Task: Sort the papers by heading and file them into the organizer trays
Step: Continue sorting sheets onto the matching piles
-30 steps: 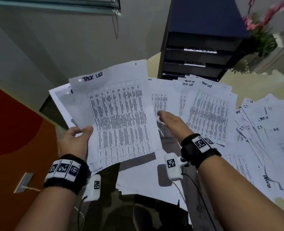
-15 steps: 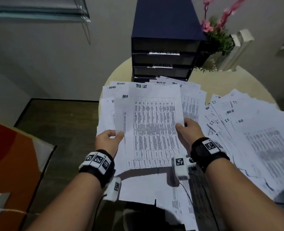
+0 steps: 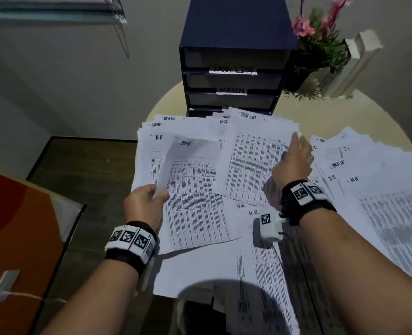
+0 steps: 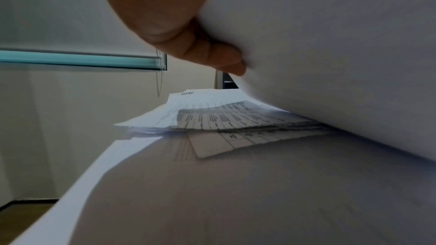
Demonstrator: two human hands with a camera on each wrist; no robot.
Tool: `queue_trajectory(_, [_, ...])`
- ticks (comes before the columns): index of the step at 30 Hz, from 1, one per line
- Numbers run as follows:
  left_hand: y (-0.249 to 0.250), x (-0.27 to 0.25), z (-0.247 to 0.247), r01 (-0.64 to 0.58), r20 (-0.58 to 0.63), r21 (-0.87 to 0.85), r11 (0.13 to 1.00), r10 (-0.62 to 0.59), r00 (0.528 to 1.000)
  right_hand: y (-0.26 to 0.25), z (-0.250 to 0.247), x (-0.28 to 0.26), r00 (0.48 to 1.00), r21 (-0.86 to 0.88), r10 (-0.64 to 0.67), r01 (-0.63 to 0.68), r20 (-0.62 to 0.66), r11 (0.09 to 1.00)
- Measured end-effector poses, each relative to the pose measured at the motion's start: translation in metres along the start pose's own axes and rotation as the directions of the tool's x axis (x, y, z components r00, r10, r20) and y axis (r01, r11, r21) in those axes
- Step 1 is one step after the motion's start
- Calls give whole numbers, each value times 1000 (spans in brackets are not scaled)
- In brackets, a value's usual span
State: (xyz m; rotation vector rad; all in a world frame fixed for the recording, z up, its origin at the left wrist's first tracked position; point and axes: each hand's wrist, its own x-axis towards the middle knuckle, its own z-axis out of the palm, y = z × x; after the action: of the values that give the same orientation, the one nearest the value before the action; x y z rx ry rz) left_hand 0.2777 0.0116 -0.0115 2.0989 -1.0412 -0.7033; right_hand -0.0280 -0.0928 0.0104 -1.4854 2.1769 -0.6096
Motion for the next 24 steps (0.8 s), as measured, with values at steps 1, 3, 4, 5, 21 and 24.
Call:
queue_trajectory(1, [0, -1, -3, -11, -11, -4, 1000, 11, 1000, -5, 7, -5, 997, -13, -80, 81, 21, 997])
queue_trajectory(3, [2, -3, -11, -43, -42, -13, 999, 42, 998, -17, 25, -21, 955, 89, -233, 219, 184, 972])
queue_trajectory(4, [4, -5, -16, -63, -65, -11, 998, 62, 996, -21, 35, -31, 912, 97, -276, 259, 304, 961])
queue_trajectory(5, [4, -5, -22, -82, -90, -14, 996, 81, 993, -23, 46, -39, 858, 42, -291, 302, 424, 952])
queue_trajectory(21, [-35, 4, -112, 136, -87, -305, 943, -170, 982, -99, 95, -99, 873, 245, -209, 106, 442, 964])
queue_trajectory(24, [-45, -1, -124, 137, -23, -242, 961, -147, 989, -96, 104, -94, 971, 254, -87, 28, 224, 967])
